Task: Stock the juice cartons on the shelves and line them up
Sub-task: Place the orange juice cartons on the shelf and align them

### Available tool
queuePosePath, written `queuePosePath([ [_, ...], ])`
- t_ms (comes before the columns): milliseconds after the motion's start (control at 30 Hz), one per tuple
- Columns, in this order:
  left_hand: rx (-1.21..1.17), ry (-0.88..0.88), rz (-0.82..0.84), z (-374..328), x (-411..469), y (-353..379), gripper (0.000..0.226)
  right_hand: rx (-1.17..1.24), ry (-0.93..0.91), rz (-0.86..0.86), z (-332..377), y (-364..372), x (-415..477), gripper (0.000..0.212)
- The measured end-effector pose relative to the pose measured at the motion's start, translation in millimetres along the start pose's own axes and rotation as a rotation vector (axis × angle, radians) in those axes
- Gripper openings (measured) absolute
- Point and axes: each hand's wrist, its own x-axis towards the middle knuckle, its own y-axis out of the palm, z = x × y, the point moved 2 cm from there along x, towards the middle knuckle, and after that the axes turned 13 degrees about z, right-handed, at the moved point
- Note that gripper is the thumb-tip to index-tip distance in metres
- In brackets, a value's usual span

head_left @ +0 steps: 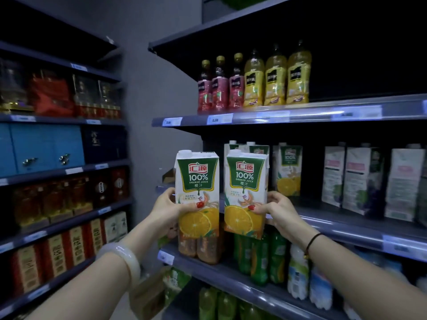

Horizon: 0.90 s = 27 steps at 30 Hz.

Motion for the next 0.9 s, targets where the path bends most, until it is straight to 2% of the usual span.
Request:
queuePosePath([
  [133,0.004,-0.002,-0.037,12.5,35.0,-45.9,0.073,0.018,-0.024,0.034,-6.4,34.6,50.3,0.046],
  [367,0.052,0.015,-0.047,18.5,112.2,-110.5,0.073,0.018,-0.056,0.009,-11.5,82.2,149.1,0.052],
  [467,0.06,0.012,-0.055,21.0,140.7,-130.9,0.068,0.004,-0.053,-0.005,-15.7,92.9,178.8,0.048],
  [700,0.073,0.003,-0.018,34.9,198.8,-156.5,0.063,-0.044,-0.039,-0.08,-27.6,106.2,228.7,0.041],
  [900,0.037,0.016,0.0,46.1,254.3,-157.3,0.062,-0.056,-0.043,-0.186,-27.3,101.7,257.6,0.046],
])
